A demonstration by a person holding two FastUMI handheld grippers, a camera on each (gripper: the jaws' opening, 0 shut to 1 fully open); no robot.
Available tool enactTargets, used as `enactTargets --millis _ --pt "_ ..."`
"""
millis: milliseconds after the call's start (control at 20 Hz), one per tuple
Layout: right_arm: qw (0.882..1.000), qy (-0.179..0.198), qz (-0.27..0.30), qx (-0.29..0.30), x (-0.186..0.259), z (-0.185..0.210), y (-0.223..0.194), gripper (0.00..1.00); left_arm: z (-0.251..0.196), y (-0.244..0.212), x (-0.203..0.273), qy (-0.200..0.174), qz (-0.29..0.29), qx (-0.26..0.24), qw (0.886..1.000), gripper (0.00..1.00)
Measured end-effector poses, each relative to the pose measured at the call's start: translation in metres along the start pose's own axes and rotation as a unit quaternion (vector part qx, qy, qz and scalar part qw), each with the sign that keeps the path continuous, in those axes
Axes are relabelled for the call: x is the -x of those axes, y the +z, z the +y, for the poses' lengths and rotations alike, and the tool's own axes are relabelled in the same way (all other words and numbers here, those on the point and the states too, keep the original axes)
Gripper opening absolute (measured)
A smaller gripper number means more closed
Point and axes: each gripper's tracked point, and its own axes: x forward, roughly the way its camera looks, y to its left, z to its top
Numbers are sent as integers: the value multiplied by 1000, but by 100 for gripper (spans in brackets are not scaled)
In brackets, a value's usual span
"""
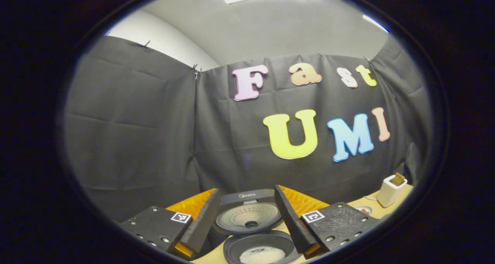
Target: Close the left gripper, press the button to open the rice cooker; take a wooden spoon from the chopstick holder with the right hand, scoop a spoonful of rice and pour it into the rice cooker, then put the wooden spoon back into the chopstick holder.
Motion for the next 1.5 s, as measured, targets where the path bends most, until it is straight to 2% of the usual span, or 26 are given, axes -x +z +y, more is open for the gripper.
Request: enactTargets --millis 150,550,600,650,750,800,850,1050,1150,1200,1250,1400,1450,1500 --pt "1000 -10 1 0 4 4 -5 99 7 -1 -44 3 12 7 1000 87" --pt "999 -43 16 20 9 12 -16 99 -5 -54 -143 -20 67 22 997 87" --pt "999 -45 13 21 8 12 -14 94 -8 -64 -150 -23 79 22 996 88" --pt "999 -44 11 20 6 16 -12 99 -11 -73 -155 -26 91 27 995 88" --pt "999 -39 15 19 1 23 -15 99 -11 -89 -157 -22 109 50 993 87" --pt "999 -37 17 20 -1 25 -16 99 -10 -85 -160 -22 91 57 994 91" --pt "999 -34 17 21 -1 26 -16 99 -11 -87 -158 -21 93 63 993 91" --pt "999 -16 20 27 -7 33 -16 99 -17 -92 -143 -17 88 26 996 91" --pt "999 -6 18 29 -9 34 -13 99 -19 -89 -130 -14 82 30 996 91" --pt "999 -1 17 30 -10 33 -10 94 -21 -90 -124 -12 81 32 996 92" --pt "999 4 15 30 -10 33 -9 99 -23 -95 -117 -11 82 30 996 91" --pt "999 19 10 27 -10 30 -5 99 -28 -98 -98 -7 92 36 995 93" --pt "999 24 11 27 -8 29 -7 94 -29 -100 -89 -6 96 37 995 91" --pt "999 28 11 27 -7 27 -7 99 -31 -102 -81 -6 98 37 994 93"
